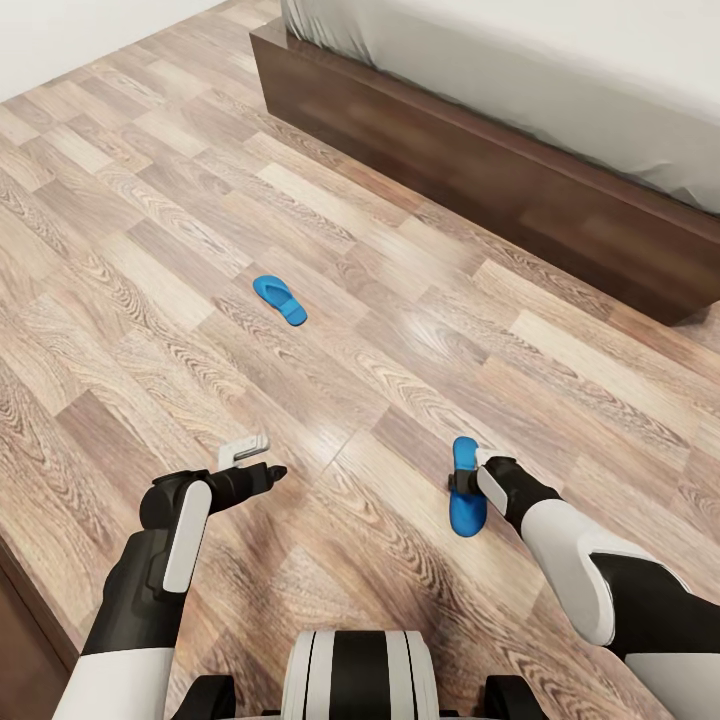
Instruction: In the bedroom, move the book from the bed onto either nightstand, and place the two sandals side by side next to the bed.
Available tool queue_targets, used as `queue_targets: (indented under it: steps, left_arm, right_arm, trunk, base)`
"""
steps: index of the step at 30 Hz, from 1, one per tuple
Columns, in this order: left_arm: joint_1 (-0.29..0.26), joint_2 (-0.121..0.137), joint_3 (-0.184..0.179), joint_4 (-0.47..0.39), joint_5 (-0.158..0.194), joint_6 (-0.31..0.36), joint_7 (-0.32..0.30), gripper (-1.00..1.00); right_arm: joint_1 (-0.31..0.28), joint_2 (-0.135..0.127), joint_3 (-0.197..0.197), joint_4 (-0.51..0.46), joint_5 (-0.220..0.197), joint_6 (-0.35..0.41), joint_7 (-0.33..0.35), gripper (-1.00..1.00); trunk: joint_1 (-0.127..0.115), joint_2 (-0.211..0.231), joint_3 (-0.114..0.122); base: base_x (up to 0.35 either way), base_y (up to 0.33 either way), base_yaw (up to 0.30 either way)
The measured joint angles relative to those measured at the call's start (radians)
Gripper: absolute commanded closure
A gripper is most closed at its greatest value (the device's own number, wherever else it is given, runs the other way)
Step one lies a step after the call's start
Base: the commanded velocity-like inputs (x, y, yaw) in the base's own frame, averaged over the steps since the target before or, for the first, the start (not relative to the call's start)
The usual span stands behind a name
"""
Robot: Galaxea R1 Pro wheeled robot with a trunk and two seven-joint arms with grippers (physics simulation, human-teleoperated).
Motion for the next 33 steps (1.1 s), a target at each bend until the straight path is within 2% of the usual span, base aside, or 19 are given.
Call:
queue_targets:
  steps: [10, 25, 28, 30, 33]
  left_arm:
    - [0.001, 0.002, 0.001, 0.003, -0.005, 0.0, 0.001, -1.0]
    - [0.005, 0.002, 0.0, 0.002, -0.011, 0.0, 0.003, -1.0]
    - [0.005, 0.003, 0.001, 0.003, -0.01, 0.0, 0.004, -1.0]
    - [0.005, 0.003, 0.001, 0.005, -0.01, 0.0, 0.006, -1.0]
    - [0.005, 0.003, 0.001, 0.006, -0.01, 0.0, 0.006, -1.0]
  right_arm:
    - [0.002, -0.001, -0.001, -0.011, -0.001, -0.007, 0.004, 1.0]
    - [0.007, 0.0, 0.0, -0.026, -0.001, -0.015, 0.005, 1.0]
    - [0.02, 0.0, 0.003, -0.129, 0.001, -0.014, 0.028, 1.0]
    - [0.081, 0.0, 0.003, -0.274, 0.004, 0.001, 0.077, 1.0]
    - [0.143, 0.0, 0.004, -0.412, 0.006, 0.043, 0.101, 1.0]
  trunk:
    - [0.0, 0.0, 0.0]
    - [-0.007, 0.003, 0.058]
    - [-0.008, 0.004, 0.07]
    - [-0.009, 0.005, 0.077]
    - [-0.01, 0.005, 0.089]
  base:
    - [0.0, 0.0, 0.0]
    - [0.0, 0.0, 0.0]
    - [0.0, 0.0, 0.0]
    - [0.0, 0.0, 0.0]
    - [0.0, 0.0, 0.0]
